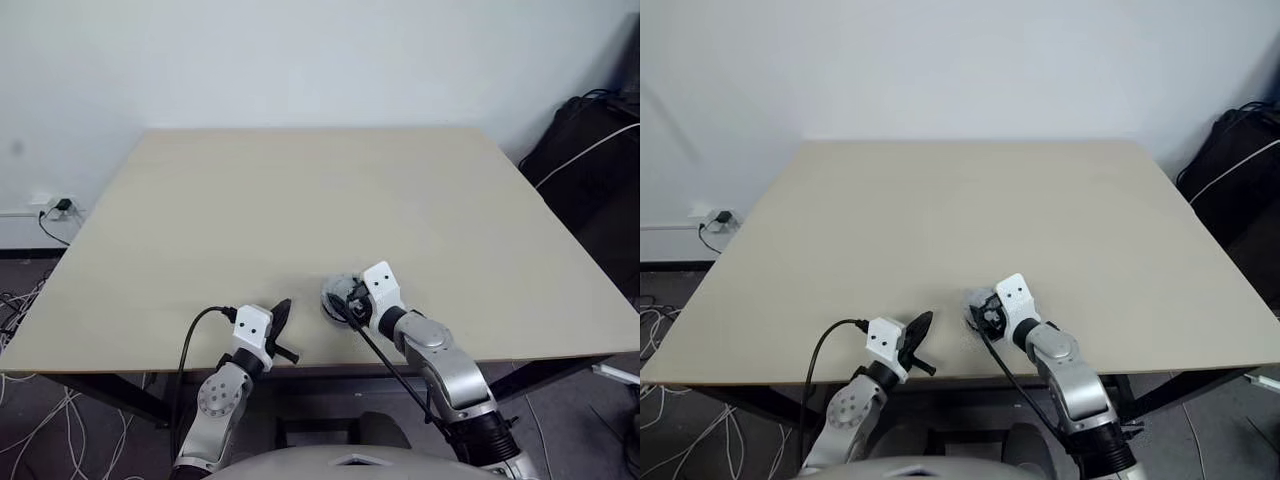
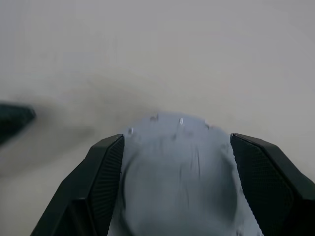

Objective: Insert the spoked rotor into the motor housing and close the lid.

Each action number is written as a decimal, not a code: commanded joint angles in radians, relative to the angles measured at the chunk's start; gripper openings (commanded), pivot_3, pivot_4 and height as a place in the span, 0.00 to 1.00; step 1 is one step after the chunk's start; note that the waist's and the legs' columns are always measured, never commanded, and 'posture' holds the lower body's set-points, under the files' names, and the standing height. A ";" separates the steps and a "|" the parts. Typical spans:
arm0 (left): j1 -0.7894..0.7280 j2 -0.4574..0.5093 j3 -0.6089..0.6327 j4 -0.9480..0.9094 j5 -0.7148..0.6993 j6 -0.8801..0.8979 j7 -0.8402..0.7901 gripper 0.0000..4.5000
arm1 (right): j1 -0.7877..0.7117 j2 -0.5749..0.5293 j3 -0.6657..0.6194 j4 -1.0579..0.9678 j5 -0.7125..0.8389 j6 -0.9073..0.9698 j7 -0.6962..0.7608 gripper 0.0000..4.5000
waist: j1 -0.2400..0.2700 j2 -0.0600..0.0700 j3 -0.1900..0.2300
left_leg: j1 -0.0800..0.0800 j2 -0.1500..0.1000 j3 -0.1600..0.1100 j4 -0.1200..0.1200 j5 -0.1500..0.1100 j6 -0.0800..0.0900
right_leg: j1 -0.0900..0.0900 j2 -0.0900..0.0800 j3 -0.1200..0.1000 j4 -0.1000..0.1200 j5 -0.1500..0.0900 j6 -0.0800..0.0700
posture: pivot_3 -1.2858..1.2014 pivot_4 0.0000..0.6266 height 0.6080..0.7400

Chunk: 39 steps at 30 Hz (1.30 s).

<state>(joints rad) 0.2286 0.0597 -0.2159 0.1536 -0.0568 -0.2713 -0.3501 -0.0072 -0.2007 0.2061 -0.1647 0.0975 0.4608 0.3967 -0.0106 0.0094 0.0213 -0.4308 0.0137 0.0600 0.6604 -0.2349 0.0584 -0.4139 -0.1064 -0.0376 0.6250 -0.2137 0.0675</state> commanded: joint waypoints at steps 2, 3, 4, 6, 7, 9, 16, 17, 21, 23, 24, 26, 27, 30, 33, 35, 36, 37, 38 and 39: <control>-0.003 -0.001 -0.015 -0.066 0.005 0.008 0.000 0.00 | -0.014 -0.023 -0.033 -0.009 0.029 -0.053 0.041 0.81 | 0.001 0.000 0.000 | 0.000 0.000 0.000 0.000 0.000 0.000 | 0.000 0.000 0.000 0.000 0.000 0.000 | 0.52 0.00 1.00; -0.002 -0.001 -0.016 -0.070 0.005 0.012 0.000 0.00 | -0.016 -0.027 -0.034 0.000 0.029 -0.056 0.047 0.81 | 0.002 0.000 0.000 | 0.000 0.000 0.000 0.001 0.000 0.000 | 0.001 0.000 0.000 0.000 0.000 0.000 | 0.52 0.00 1.00; -0.001 0.000 -0.018 -0.076 0.005 0.016 0.001 0.00 | -0.018 -0.029 -0.035 0.010 0.028 -0.056 0.050 0.89 | 0.002 0.000 0.000 | 0.000 0.000 0.000 0.001 0.000 0.000 | 0.001 0.000 0.000 0.000 0.000 0.000 | 0.52 0.00 1.00; 0.001 0.002 -0.020 -0.086 0.005 0.023 0.001 0.00 | -0.022 -0.032 -0.037 0.024 0.028 -0.056 0.056 0.99 | 0.001 0.000 0.000 | 0.000 0.000 0.000 0.001 0.000 0.000 | 0.001 0.000 0.000 0.000 0.000 0.000 | 0.52 0.00 1.00; 0.003 0.003 -0.021 -0.091 0.005 0.026 0.001 0.00 | -0.025 -0.035 -0.038 0.032 0.029 -0.054 0.061 0.99 | 0.001 0.000 0.000 | 0.000 0.000 0.000 0.001 0.000 0.000 | 0.001 0.000 0.000 0.000 0.000 0.000 | 0.52 0.00 1.00; 0.006 0.005 -0.020 -0.100 0.005 0.032 0.003 0.00 | -0.031 -0.045 -0.036 0.046 0.029 -0.049 0.078 0.99 | 0.001 0.000 0.000 | 0.000 0.000 0.000 0.001 0.000 0.000 | 0.000 0.000 0.000 0.000 0.000 0.000 | 0.52 0.00 1.00; 0.010 0.007 -0.019 -0.111 0.004 0.040 0.007 0.00 | -0.043 -0.057 -0.037 0.068 0.035 -0.029 0.111 0.99 | 0.002 0.000 0.000 | 0.000 0.000 0.000 0.001 0.000 0.000 | 0.001 0.000 0.000 0.000 0.000 0.000 | 0.52 0.00 1.00; 0.010 0.007 -0.019 -0.110 0.004 0.040 0.007 0.00 | -0.045 -0.057 -0.038 0.070 0.039 -0.025 0.116 0.99 | 0.002 0.000 0.000 | 0.000 0.000 0.000 0.001 0.000 0.000 | 0.001 0.000 0.000 0.001 0.000 0.000 | 0.52 0.00 1.00; 0.007 0.006 -0.019 -0.104 0.003 0.037 0.008 0.00 | -0.040 -0.073 -0.032 0.071 0.052 -0.016 0.145 0.99 | 0.002 0.000 0.000 | 0.000 0.000 0.000 0.001 0.000 0.000 | 0.001 0.000 0.000 0.000 0.000 0.000 | 0.52 0.00 1.00; 0.006 0.006 -0.019 -0.101 0.003 0.037 0.009 0.00 | -0.034 -0.082 -0.030 0.071 0.054 -0.014 0.157 0.99 | 0.002 0.000 0.000 | 0.000 0.000 0.000 0.002 0.000 0.000 | 0.001 0.000 0.000 0.000 0.000 0.000 | 0.52 0.00 1.00; 0.006 0.006 -0.019 -0.100 0.002 0.036 0.009 0.00 | -0.032 -0.085 -0.029 0.075 0.053 -0.015 0.159 0.99 | 0.003 0.000 0.000 | 0.000 0.000 0.000 0.002 0.000 0.000 | 0.001 0.000 0.000 0.000 0.000 0.000 | 0.52 0.00 1.00; 0.006 0.006 -0.019 -0.097 0.002 0.034 0.009 0.00 | -0.032 -0.088 -0.029 0.084 0.050 -0.016 0.161 0.99 | 0.003 0.000 0.000 | 0.000 0.000 0.000 0.002 0.000 0.000 | 0.001 0.000 0.000 0.000 0.000 0.000 | 0.52 0.00 1.00; 0.005 0.006 -0.019 -0.095 0.002 0.033 0.009 0.00 | -0.033 -0.089 -0.028 0.088 0.050 -0.015 0.161 0.99 | 0.003 0.000 0.000 | 0.000 0.000 0.000 0.002 0.000 0.000 | 0.001 0.000 0.000 0.001 0.000 0.000 | 0.52 0.00 1.00; 0.004 0.006 -0.018 -0.090 0.002 0.030 0.009 0.00 | -0.037 -0.088 -0.029 0.096 0.049 -0.012 0.160 0.99 | 0.003 0.000 0.000 | 0.000 0.000 0.000 0.002 0.000 0.000 | 0.001 0.000 0.000 0.001 0.000 0.000 | 0.52 0.00 1.00; 0.004 0.006 -0.017 -0.084 0.002 0.027 0.009 0.00 | -0.043 -0.090 -0.032 0.108 0.045 -0.012 0.157 0.95 | 0.003 0.000 -0.001 | 0.001 0.000 0.000 0.002 0.000 0.000 | 0.001 0.000 0.000 0.001 0.000 0.000 | 0.52 0.00 1.00; 0.004 0.006 -0.016 -0.080 0.002 0.024 0.009 0.00 | -0.046 -0.091 -0.034 0.116 0.041 -0.016 0.154 0.87 | 0.003 -0.001 -0.001 | 0.001 0.000 0.000 0.002 0.000 0.000 | 0.002 0.000 0.000 0.001 0.000 0.000 | 0.52 0.00 1.00; 0.004 0.005 -0.016 -0.078 0.002 0.023 0.010 0.00 | -0.047 -0.092 -0.034 0.119 0.041 -0.017 0.154 0.79 | 0.003 0.000 -0.001 | 0.001 0.000 0.000 0.002 0.000 0.000 | 0.002 0.000 0.000 0.001 0.000 0.000 | 0.52 0.00 1.00; 0.004 0.005 -0.015 -0.075 0.002 0.021 0.010 0.00 | -0.048 -0.092 -0.035 0.121 0.040 -0.019 0.152 0.72 | 0.003 0.000 -0.001 | 0.001 0.000 0.000 0.002 0.000 0.000 | 0.002 0.000 0.000 0.001 0.000 0.000 | 0.52 0.00 1.00; 0.003 0.005 -0.014 -0.072 0.001 0.018 0.010 0.00 | -0.047 -0.091 -0.036 0.122 0.039 -0.021 0.151 0.70 | 0.003 -0.001 -0.002 | 0.001 0.000 0.000 0.002 0.000 0.000 | 0.002 0.000 0.000 0.001 0.000 0.000 | 0.52 0.00 1.00; 0.002 0.005 -0.012 -0.068 0.001 0.016 0.010 0.00 | -0.047 -0.091 -0.036 0.123 0.039 -0.022 0.150 0.70 | 0.003 -0.001 -0.002 | 0.001 0.000 0.000 0.002 0.000 0.000 | 0.002 0.000 0.000 0.001 0.001 0.000 | 0.52 0.00 1.00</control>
<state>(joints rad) 0.2448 0.0675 -0.2324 0.0996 -0.0564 -0.2287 -0.3428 -0.0411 -0.2852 0.1853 -0.0498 0.1368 0.4440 0.5521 -0.0080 0.0089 0.0197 -0.4293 0.0135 0.0599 0.6630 -0.2349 0.0585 -0.4116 -0.1065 -0.0377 0.6259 -0.2130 0.0681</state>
